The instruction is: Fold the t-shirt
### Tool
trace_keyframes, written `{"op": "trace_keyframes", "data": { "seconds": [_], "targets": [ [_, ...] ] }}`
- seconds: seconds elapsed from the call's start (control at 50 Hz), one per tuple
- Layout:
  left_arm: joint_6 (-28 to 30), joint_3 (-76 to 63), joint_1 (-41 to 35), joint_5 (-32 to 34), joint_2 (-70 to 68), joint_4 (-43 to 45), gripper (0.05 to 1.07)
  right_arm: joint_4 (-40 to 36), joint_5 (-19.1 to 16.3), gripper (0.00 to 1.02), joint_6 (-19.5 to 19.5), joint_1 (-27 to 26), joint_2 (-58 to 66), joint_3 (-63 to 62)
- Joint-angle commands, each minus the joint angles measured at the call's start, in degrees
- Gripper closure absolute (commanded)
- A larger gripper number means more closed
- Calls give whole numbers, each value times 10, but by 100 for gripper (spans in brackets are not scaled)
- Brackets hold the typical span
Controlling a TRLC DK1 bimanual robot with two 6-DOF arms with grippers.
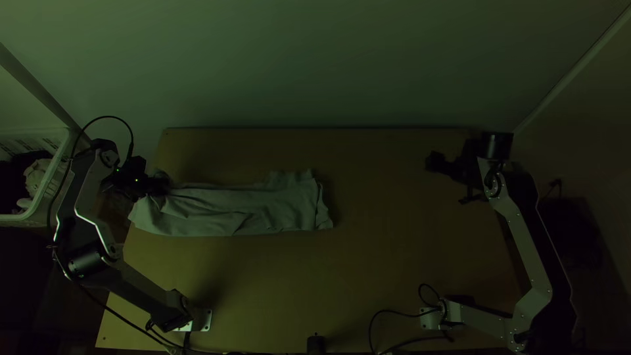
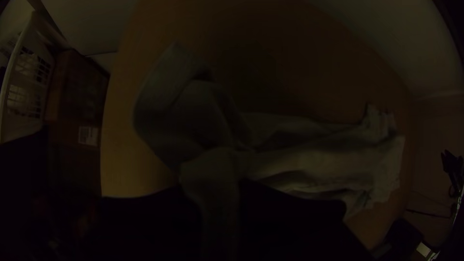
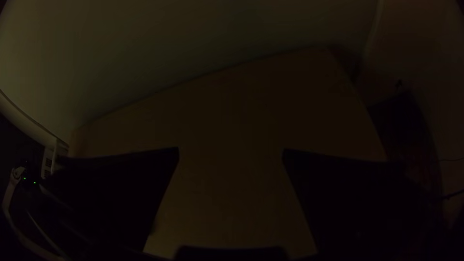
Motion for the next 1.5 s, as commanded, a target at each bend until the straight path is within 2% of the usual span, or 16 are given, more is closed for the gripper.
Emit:
{"op": "trace_keyframes", "data": {
  "seconds": [0.0, 0.36, 0.78, 1.12, 1.48],
  "targets": [
    [16, 44, -3, -20, -42, -36, 105, 14, -2, 4, 11, -5, -26, -18],
    [-18, 148, -92, -37, -72, -158, 105, 28, -2, 4, 10, -12, -64, -55],
    [-103, 235, -237, -93, -56, -219, 105, 36, -3, 4, 14, -17, -113, -84],
    [-162, 258, -342, -94, -37, -230, 105, 47, -3, 4, 27, -18, -148, -112],
    [-239, 308, -436, -107, 47, -240, 105, 47, -3, 4, 43, -17, -179, -121]
  ]
}}
